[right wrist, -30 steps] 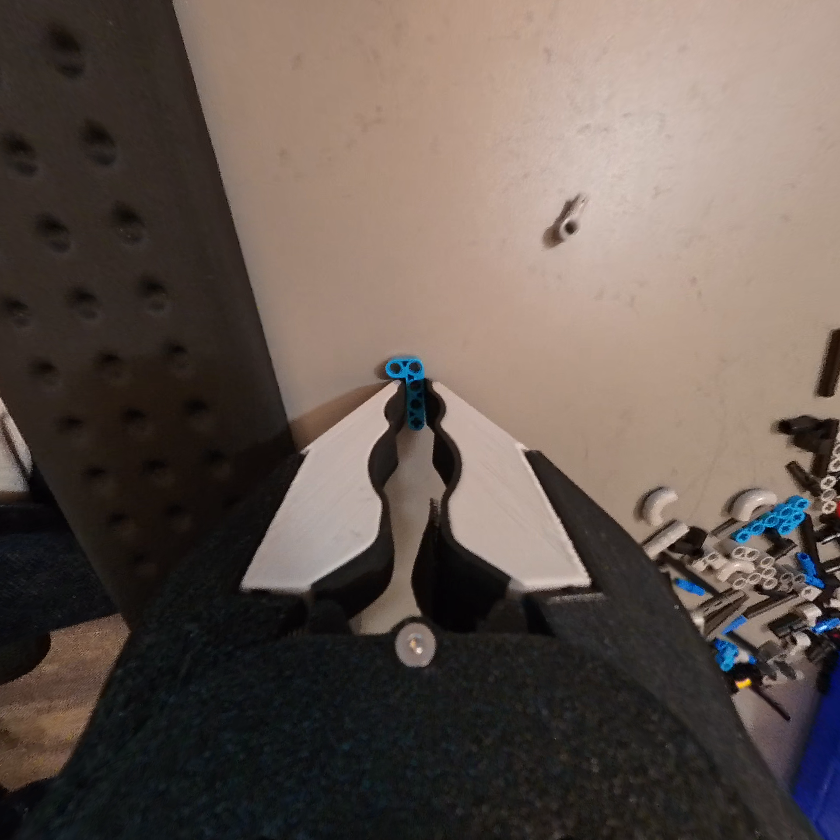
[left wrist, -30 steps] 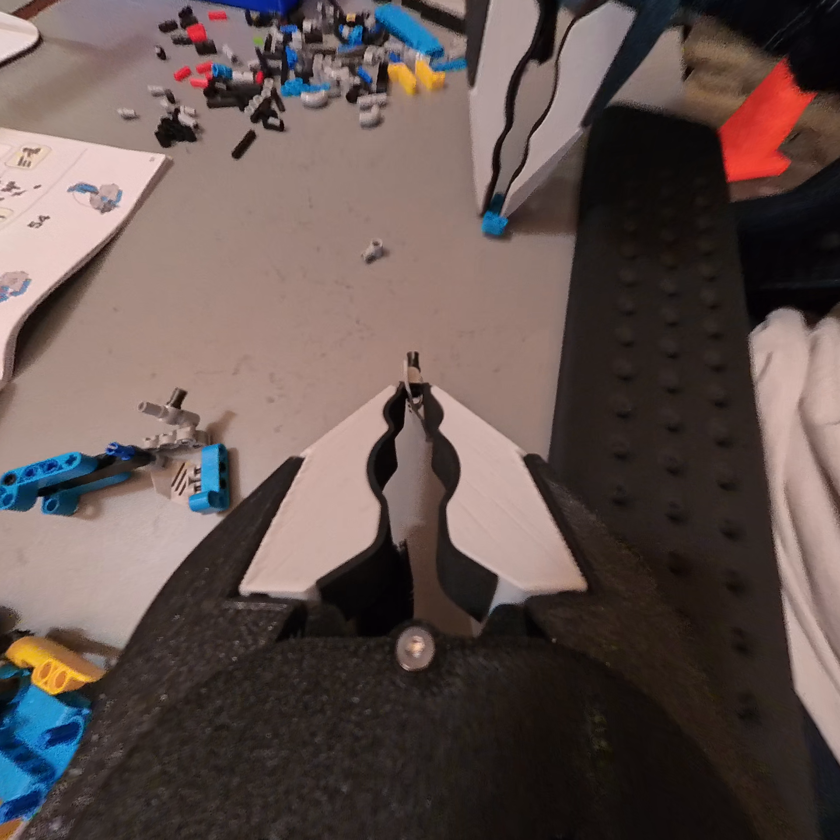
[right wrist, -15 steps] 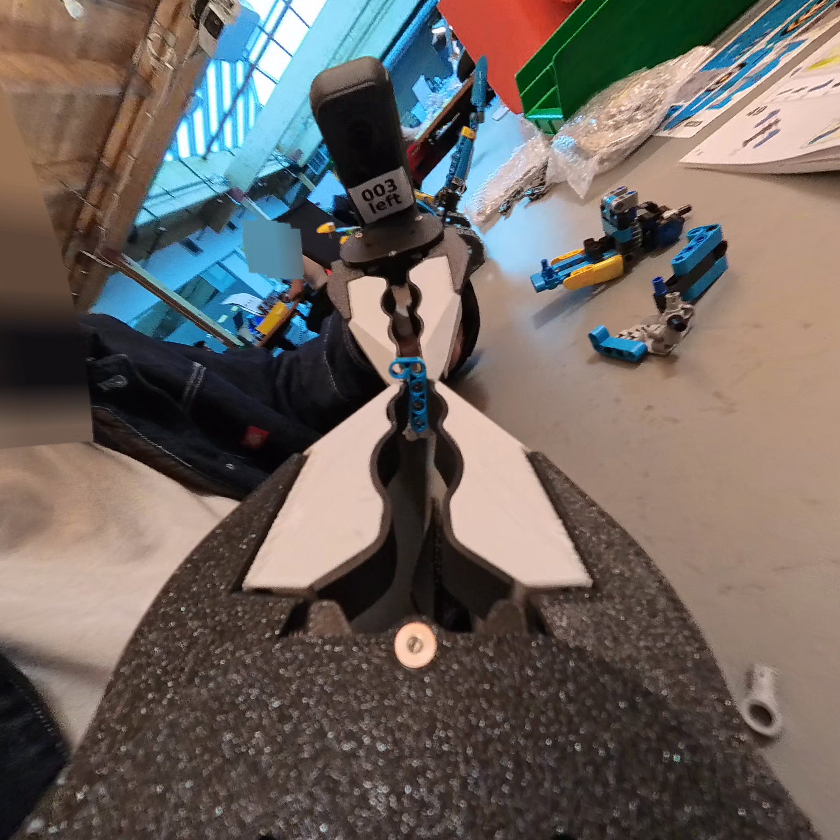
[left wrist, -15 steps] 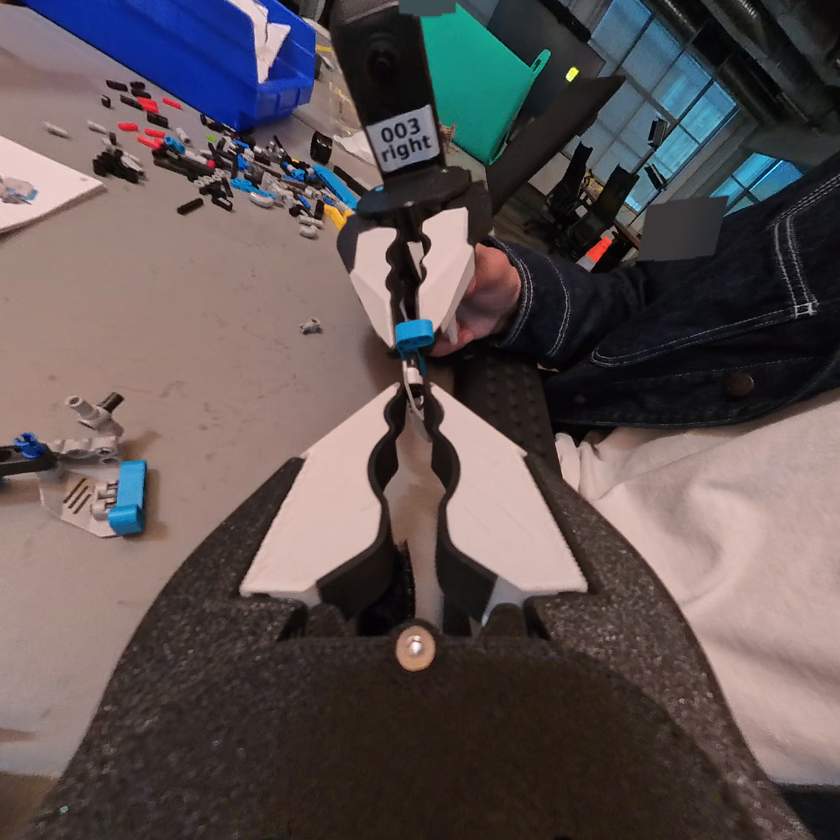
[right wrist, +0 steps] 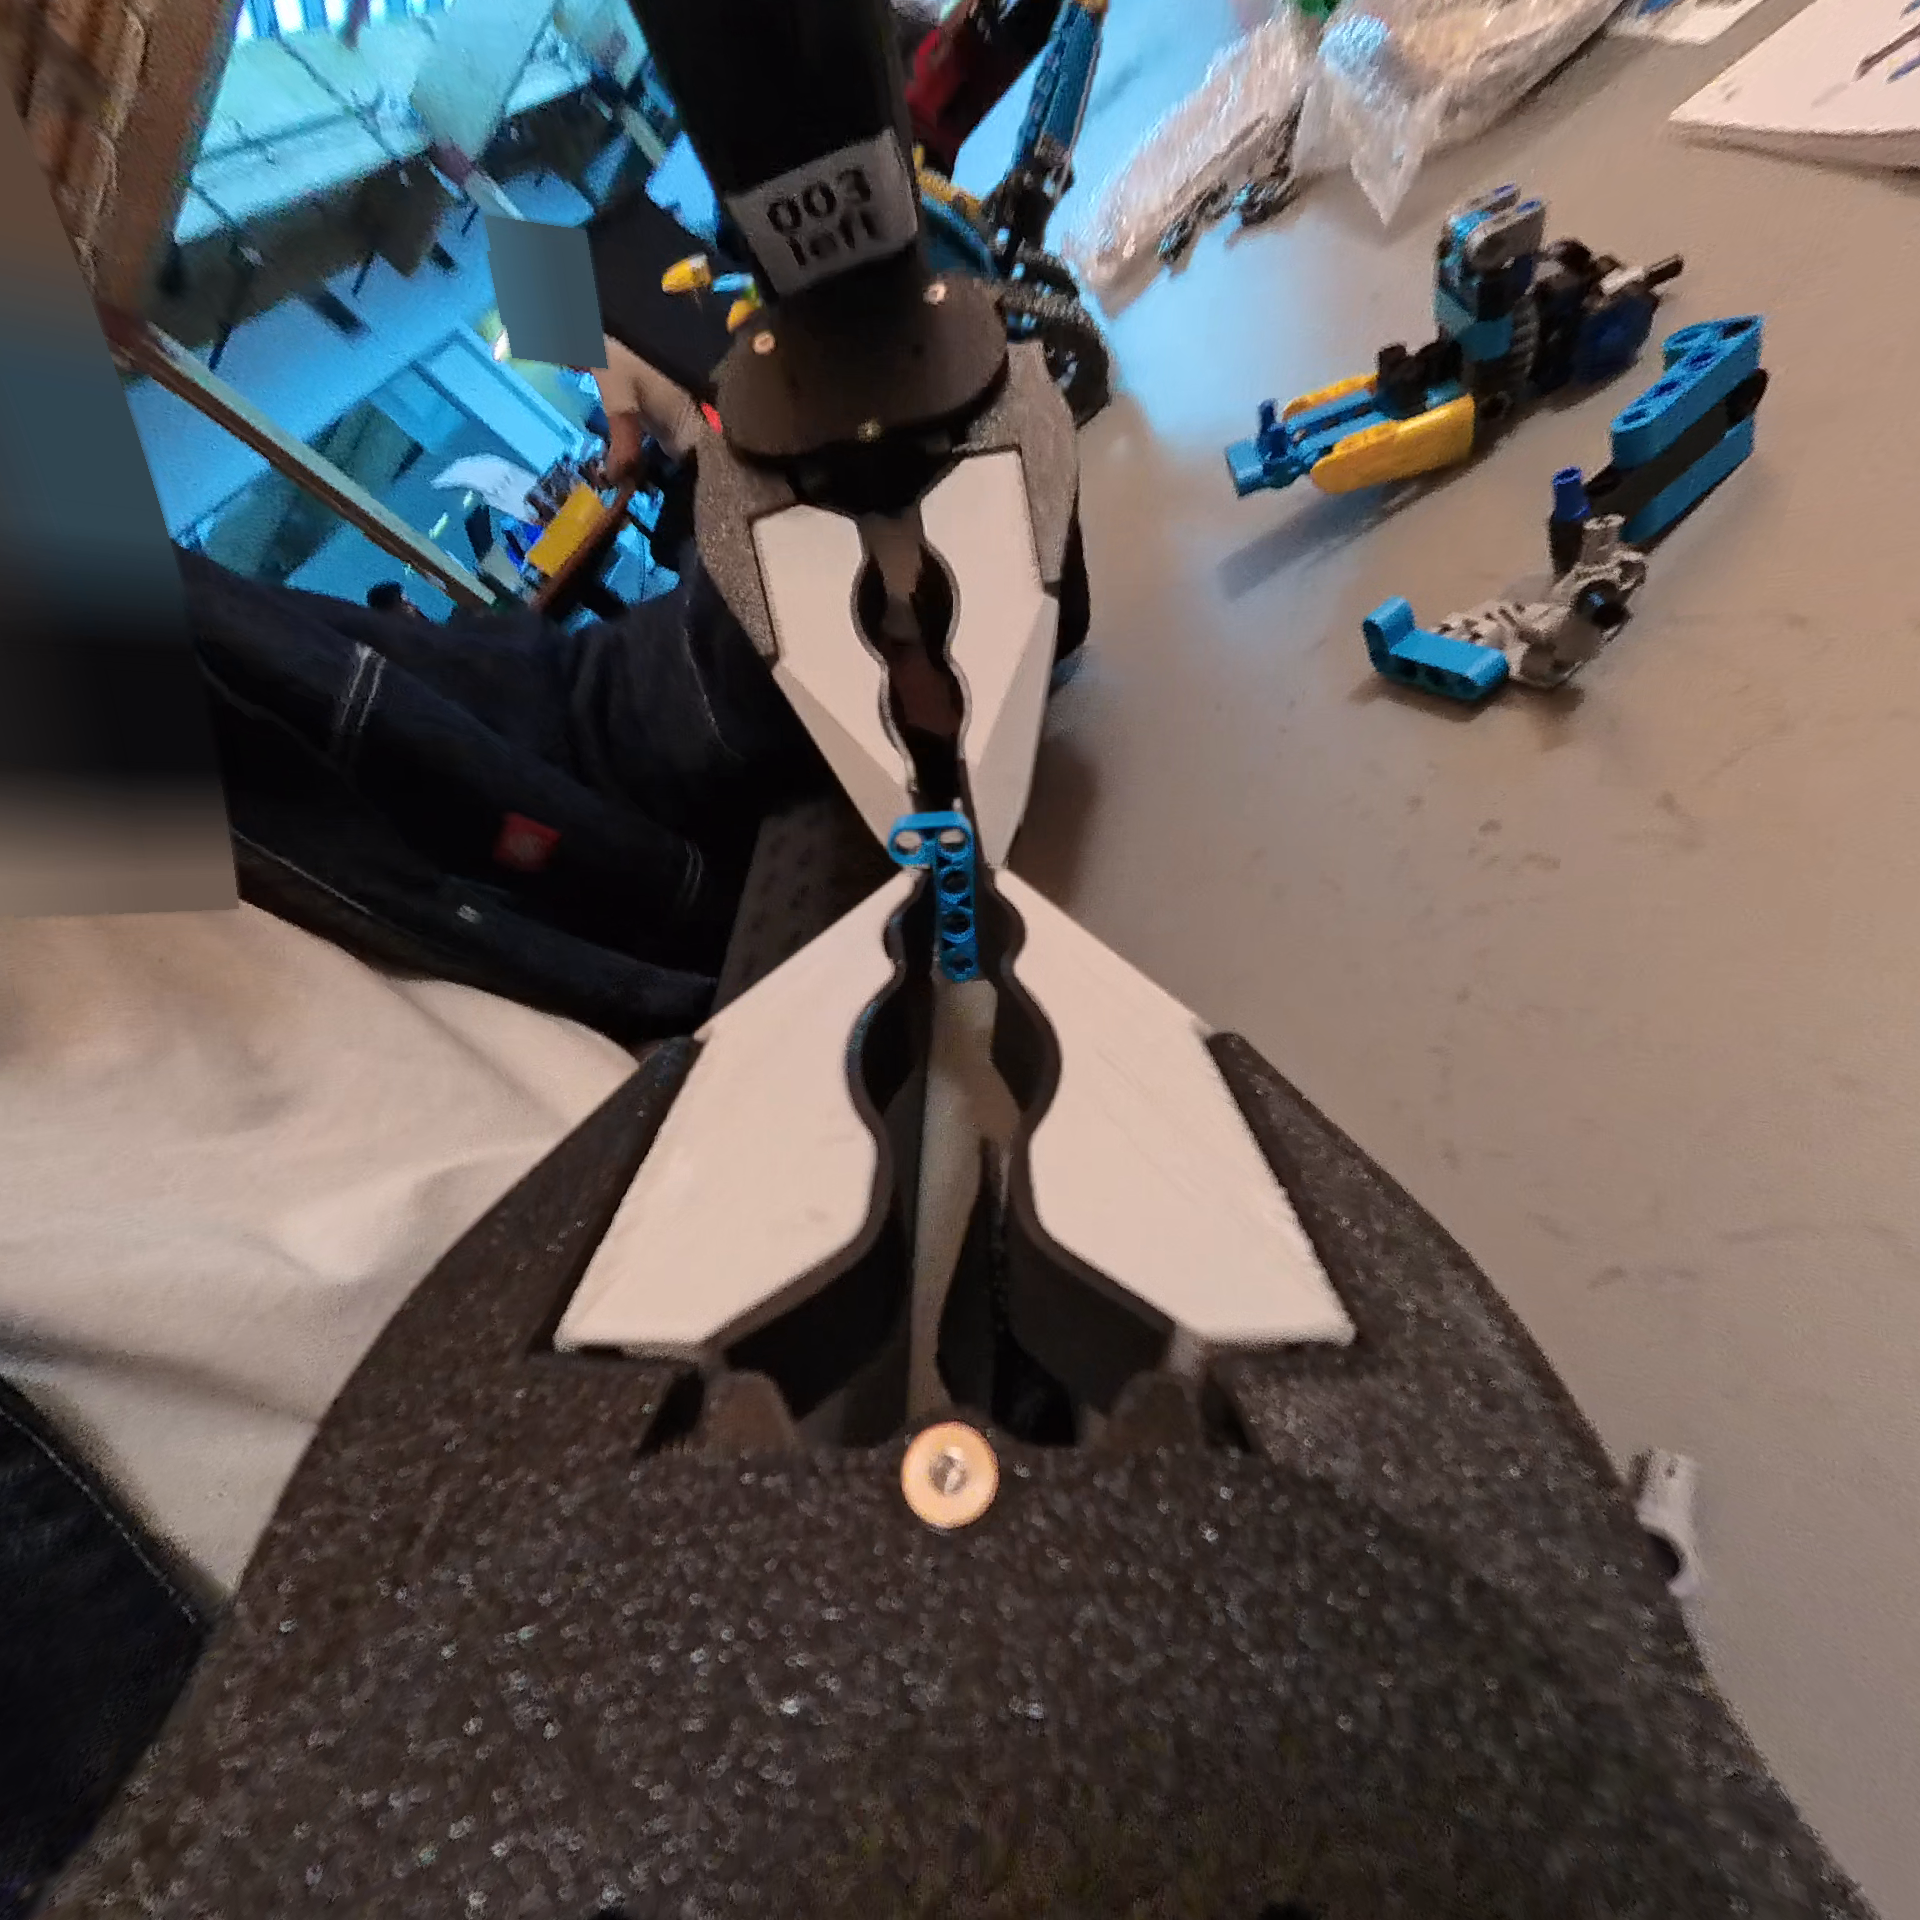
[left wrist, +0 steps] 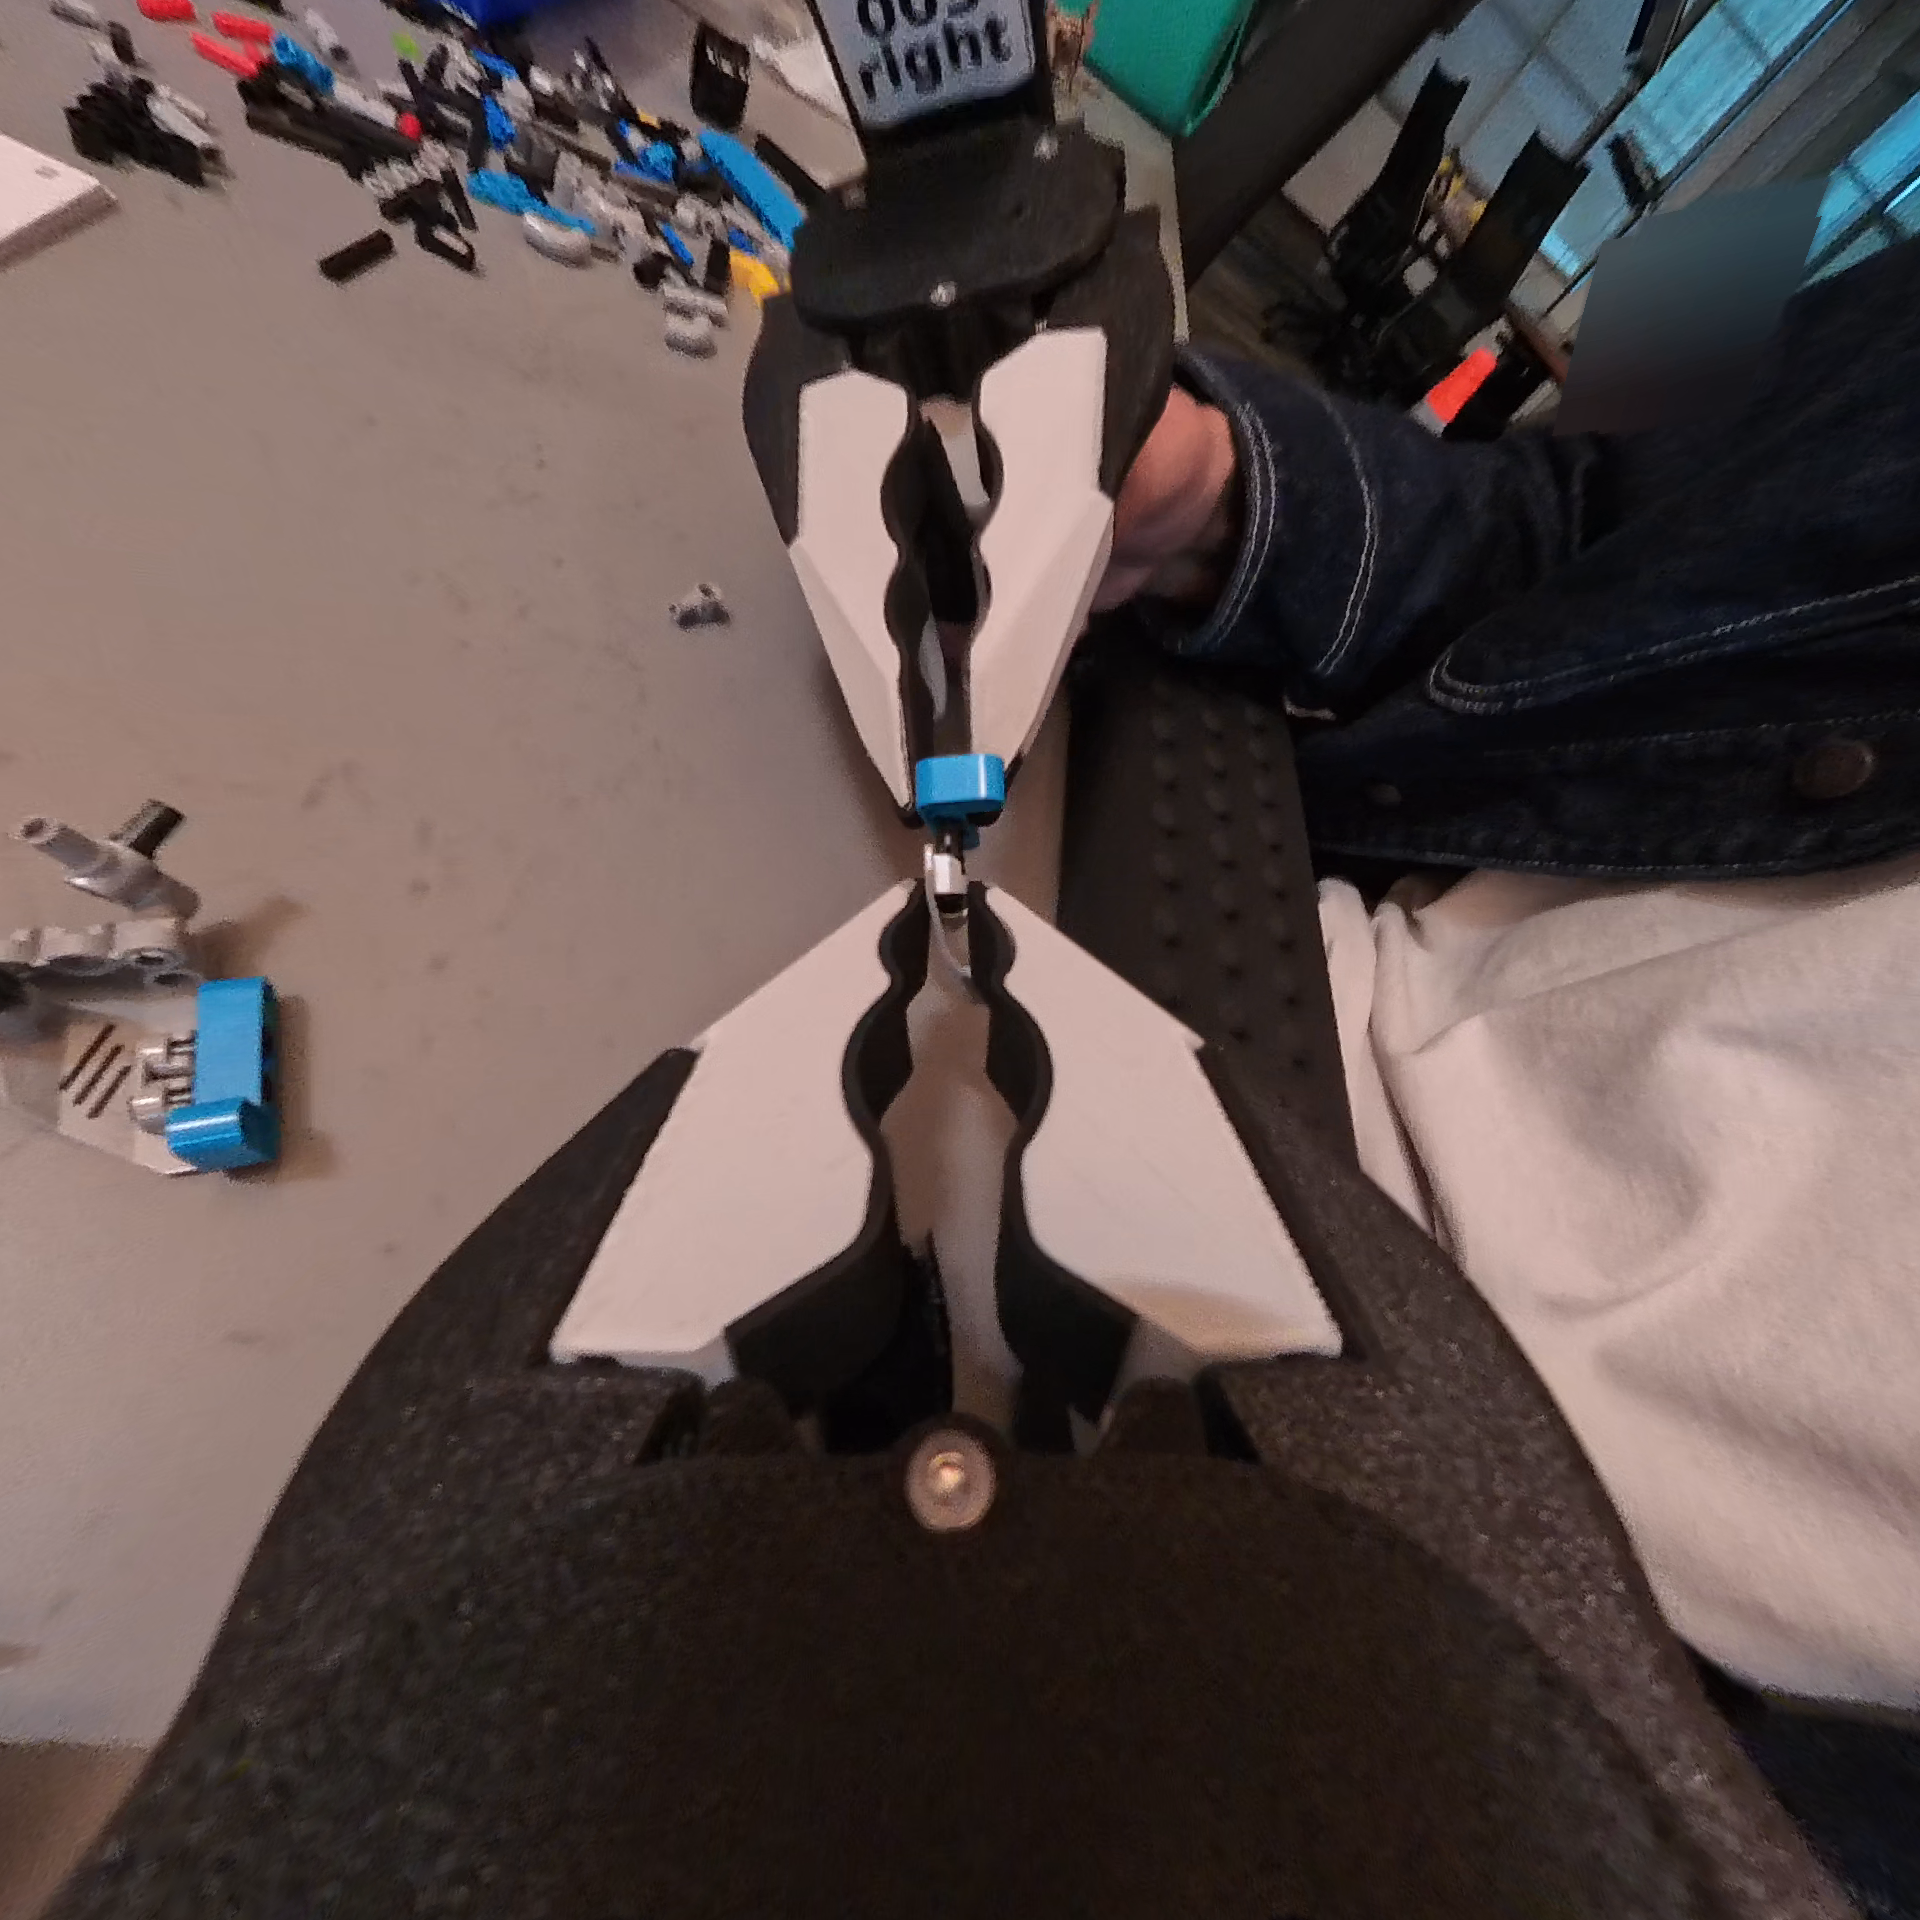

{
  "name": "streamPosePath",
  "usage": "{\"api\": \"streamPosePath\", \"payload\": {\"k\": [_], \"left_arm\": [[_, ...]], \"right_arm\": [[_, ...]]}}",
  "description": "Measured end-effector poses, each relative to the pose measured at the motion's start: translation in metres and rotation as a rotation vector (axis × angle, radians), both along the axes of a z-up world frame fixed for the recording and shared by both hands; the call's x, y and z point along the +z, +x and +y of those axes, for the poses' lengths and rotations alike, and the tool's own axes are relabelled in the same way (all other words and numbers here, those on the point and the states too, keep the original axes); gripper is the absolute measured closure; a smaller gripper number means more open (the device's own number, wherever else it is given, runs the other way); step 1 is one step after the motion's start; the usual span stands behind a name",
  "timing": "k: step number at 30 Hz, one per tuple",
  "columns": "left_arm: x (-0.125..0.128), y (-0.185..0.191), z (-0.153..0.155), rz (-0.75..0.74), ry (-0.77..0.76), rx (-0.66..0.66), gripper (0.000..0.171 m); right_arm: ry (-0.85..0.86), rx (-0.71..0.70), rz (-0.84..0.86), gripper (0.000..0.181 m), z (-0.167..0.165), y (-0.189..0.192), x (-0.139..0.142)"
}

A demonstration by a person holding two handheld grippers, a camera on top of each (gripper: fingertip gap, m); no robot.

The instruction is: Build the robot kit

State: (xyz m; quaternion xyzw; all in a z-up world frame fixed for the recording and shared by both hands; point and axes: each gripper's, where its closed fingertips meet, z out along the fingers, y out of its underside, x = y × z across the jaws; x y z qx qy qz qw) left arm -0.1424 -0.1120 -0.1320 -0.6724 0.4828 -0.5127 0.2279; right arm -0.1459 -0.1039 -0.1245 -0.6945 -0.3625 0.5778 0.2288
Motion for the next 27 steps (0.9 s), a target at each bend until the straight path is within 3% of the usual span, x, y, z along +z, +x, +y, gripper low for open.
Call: {"api": "streamPosePath", "payload": {"k": [7,14,27], "left_arm": [[-0.011,0.001,-0.001,0.057,0.019,0.0,0.167],[-0.005,0.002,-0.006,0.021,0.012,-0.023,0.167],[-0.023,0.005,-0.009,0.116,0.044,-0.035,0.168]], "right_arm": [[0.058,0.008,-0.072,0.175,-0.001,0.0,-0.012],[-0.027,0.039,0.003,0.176,-0.005,0.0,-0.004],[0.109,0.084,-0.158,0.175,-0.01,0.002,-0.023]]}}
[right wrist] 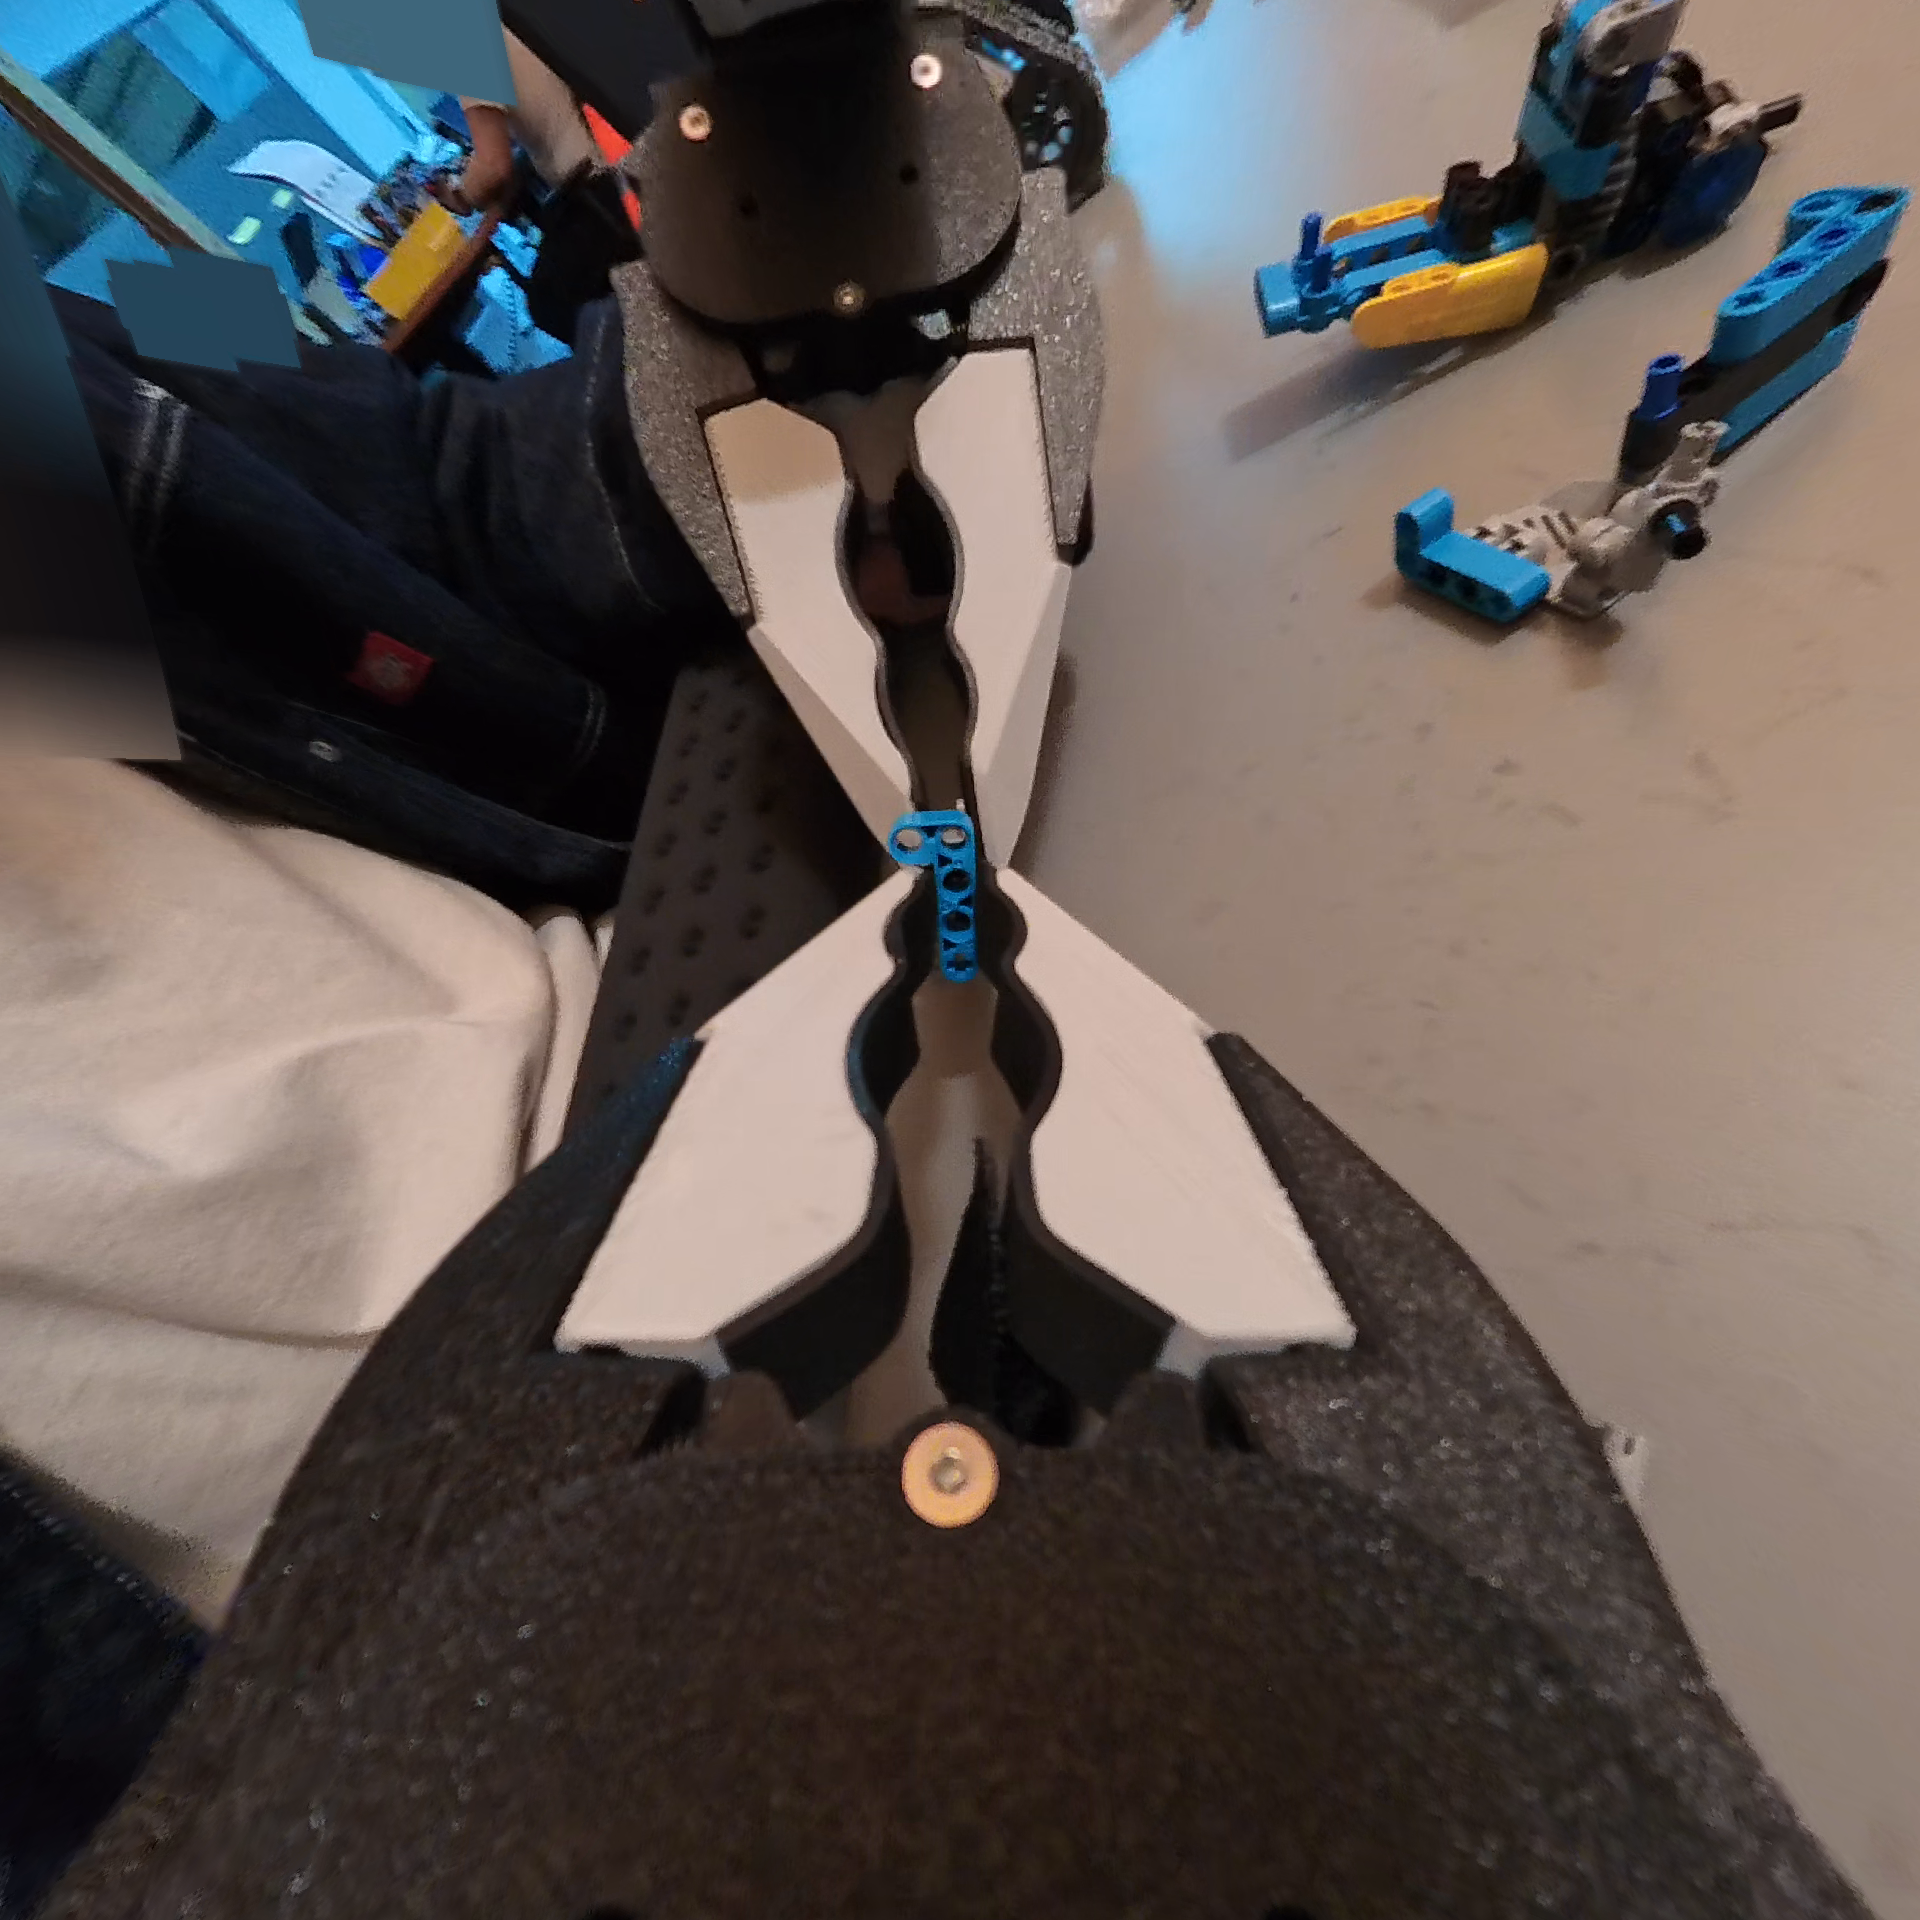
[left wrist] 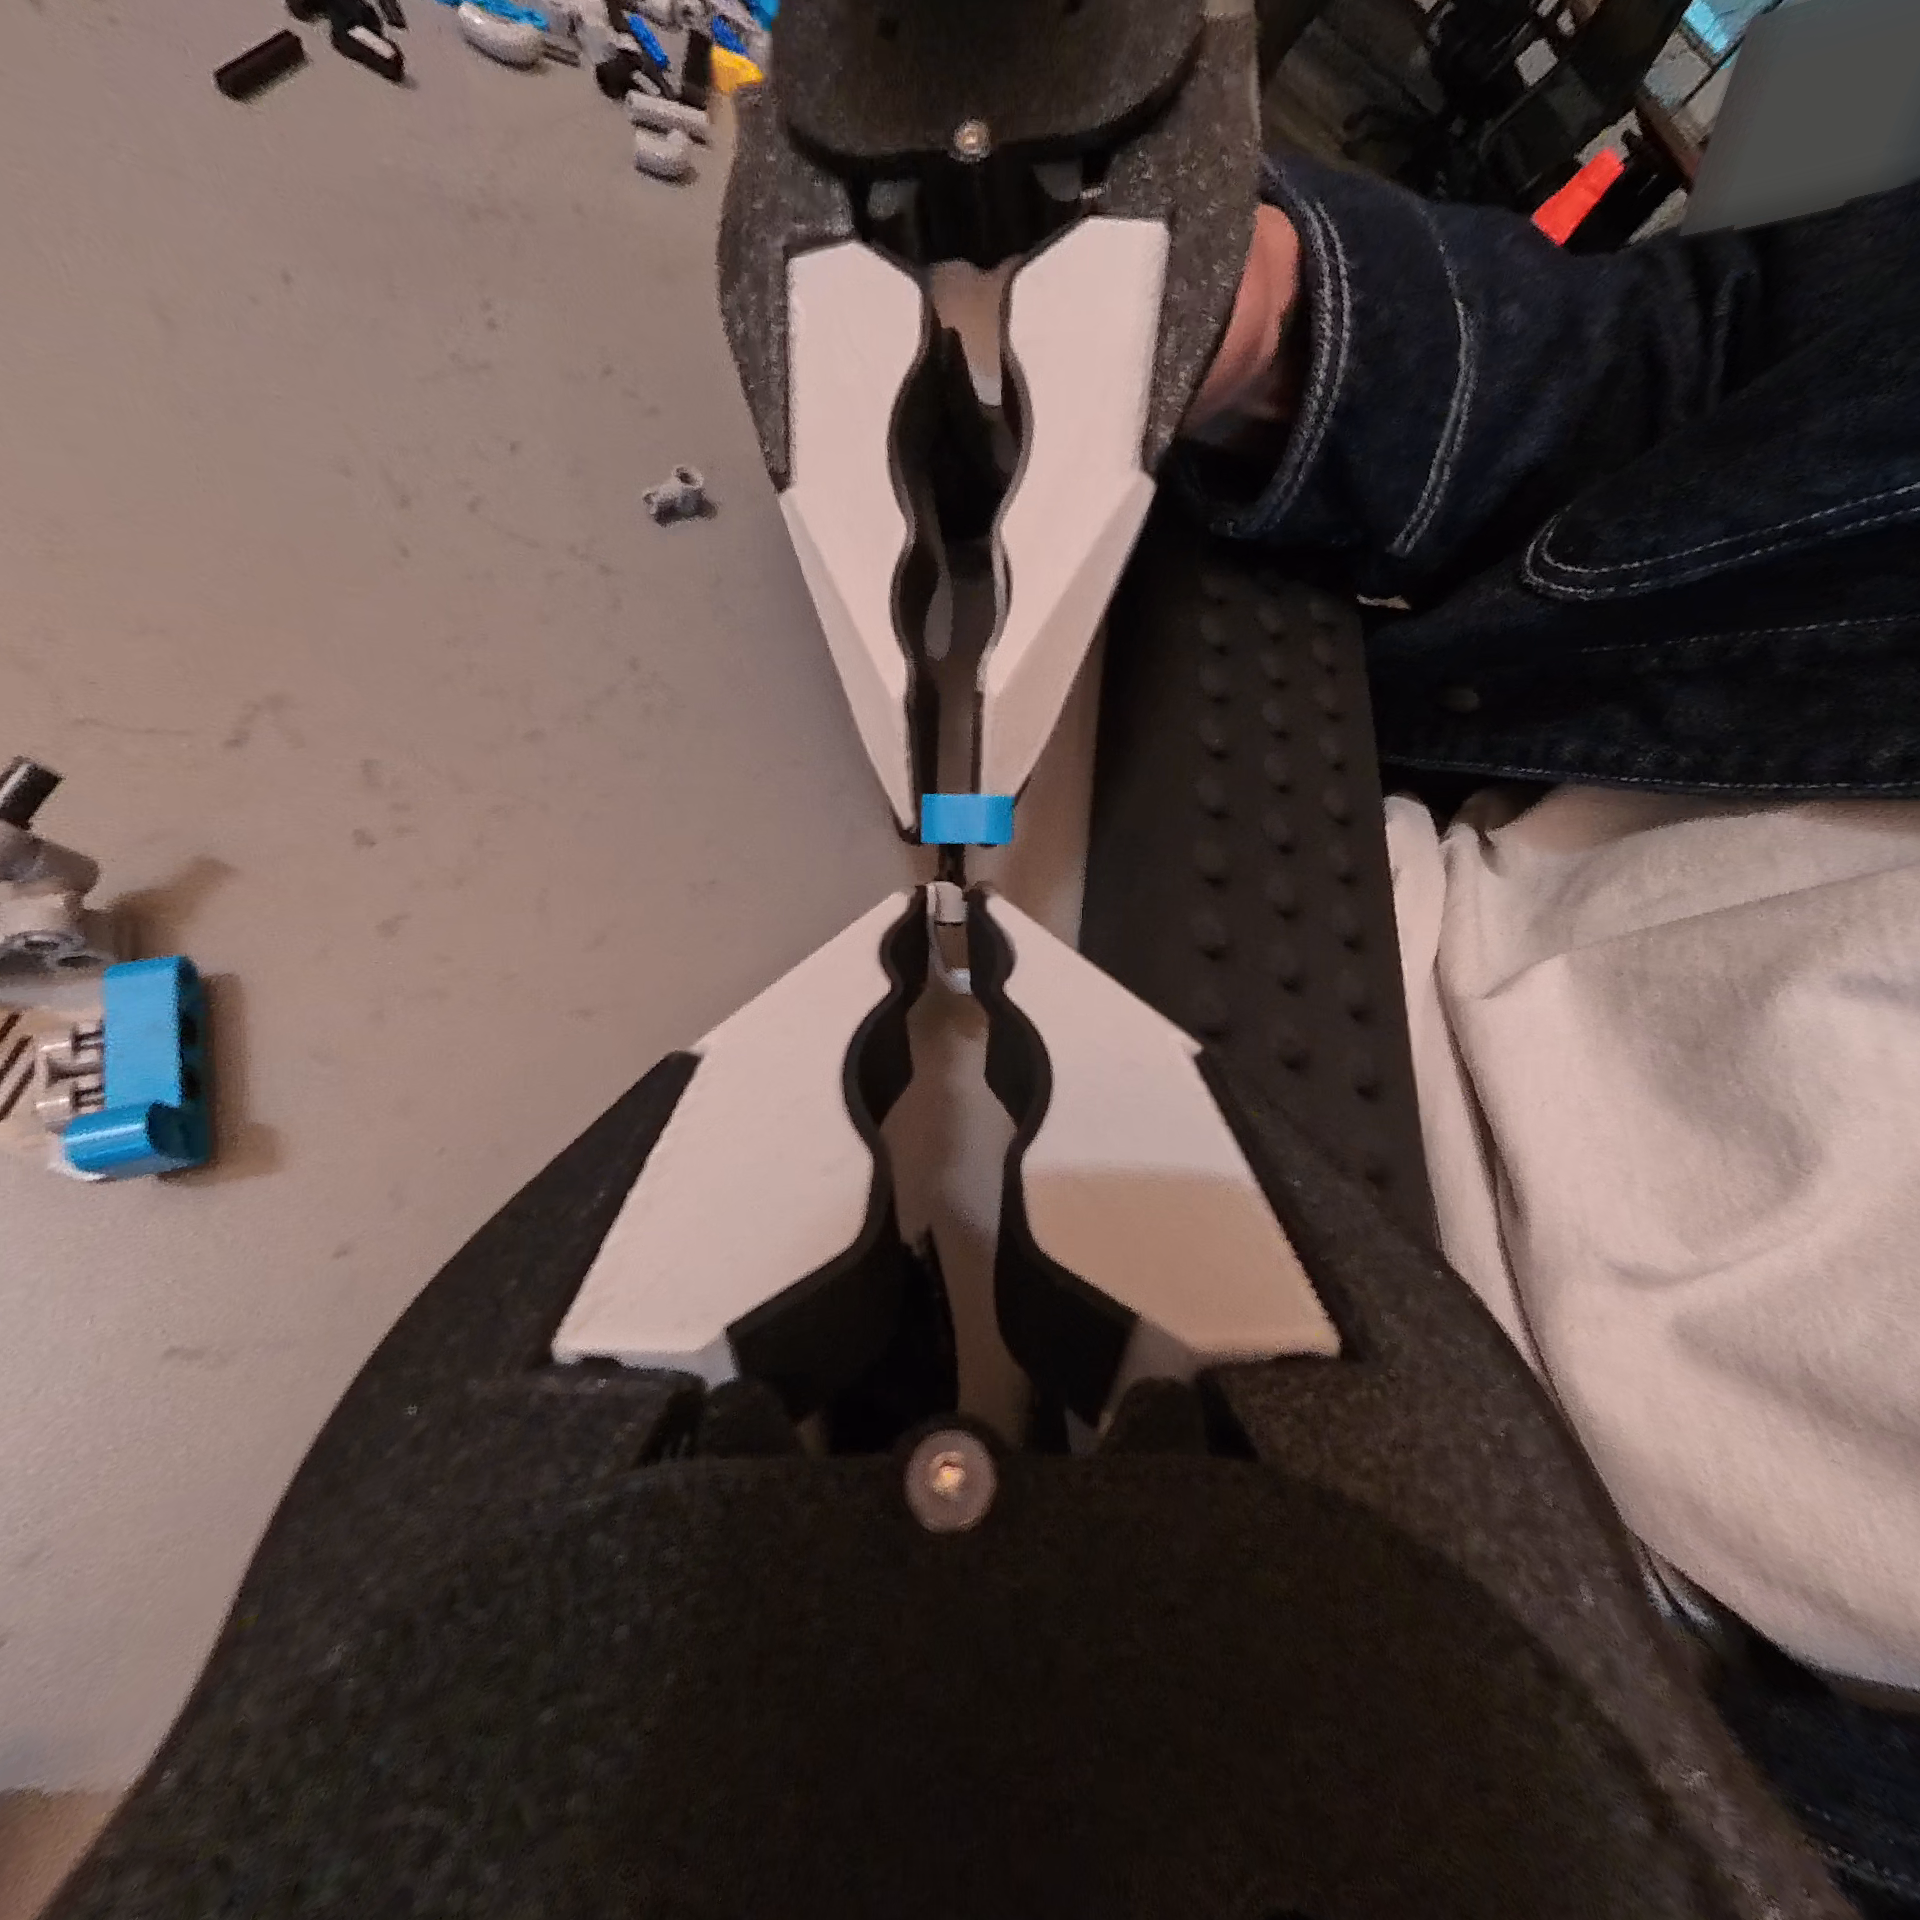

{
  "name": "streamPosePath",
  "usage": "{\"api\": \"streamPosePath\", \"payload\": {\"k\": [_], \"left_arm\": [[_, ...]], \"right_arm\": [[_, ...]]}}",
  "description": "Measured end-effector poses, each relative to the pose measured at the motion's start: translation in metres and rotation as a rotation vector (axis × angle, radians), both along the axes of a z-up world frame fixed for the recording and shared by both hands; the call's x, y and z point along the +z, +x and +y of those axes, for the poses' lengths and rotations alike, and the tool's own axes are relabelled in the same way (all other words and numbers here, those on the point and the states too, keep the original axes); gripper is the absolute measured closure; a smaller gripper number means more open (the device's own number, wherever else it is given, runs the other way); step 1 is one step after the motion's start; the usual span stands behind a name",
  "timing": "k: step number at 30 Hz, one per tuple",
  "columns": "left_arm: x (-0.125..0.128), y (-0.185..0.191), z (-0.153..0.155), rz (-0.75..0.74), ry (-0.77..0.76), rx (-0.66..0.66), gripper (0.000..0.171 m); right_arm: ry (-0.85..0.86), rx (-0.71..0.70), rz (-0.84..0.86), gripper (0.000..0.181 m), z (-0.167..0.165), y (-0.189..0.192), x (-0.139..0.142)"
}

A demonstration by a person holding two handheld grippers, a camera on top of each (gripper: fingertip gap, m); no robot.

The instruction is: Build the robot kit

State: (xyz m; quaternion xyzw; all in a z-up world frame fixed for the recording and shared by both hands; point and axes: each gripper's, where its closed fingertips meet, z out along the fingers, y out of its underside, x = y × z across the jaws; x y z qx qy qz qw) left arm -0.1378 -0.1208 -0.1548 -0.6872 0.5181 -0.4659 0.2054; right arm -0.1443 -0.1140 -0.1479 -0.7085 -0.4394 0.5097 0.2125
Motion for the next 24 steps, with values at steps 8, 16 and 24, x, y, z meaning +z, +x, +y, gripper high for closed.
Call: {"api": "streamPosePath", "payload": {"k": [8,16,24], "left_arm": [[-0.004,0.002,0.0,0.022,0.004,0.003,0.168],[-0.009,0.004,0.002,0.051,0.127,0.009,0.165],[-0.003,0.005,0.004,0.016,0.172,0.01,0.165]], "right_arm": [[-0.045,0.007,0.0,0.174,0.002,-0.001,-0.002],[0.195,0.001,-0.11,0.174,0.005,0.004,-0.005],[0.129,-0.002,-0.044,0.174,0.005,0.005,0.002]]}}
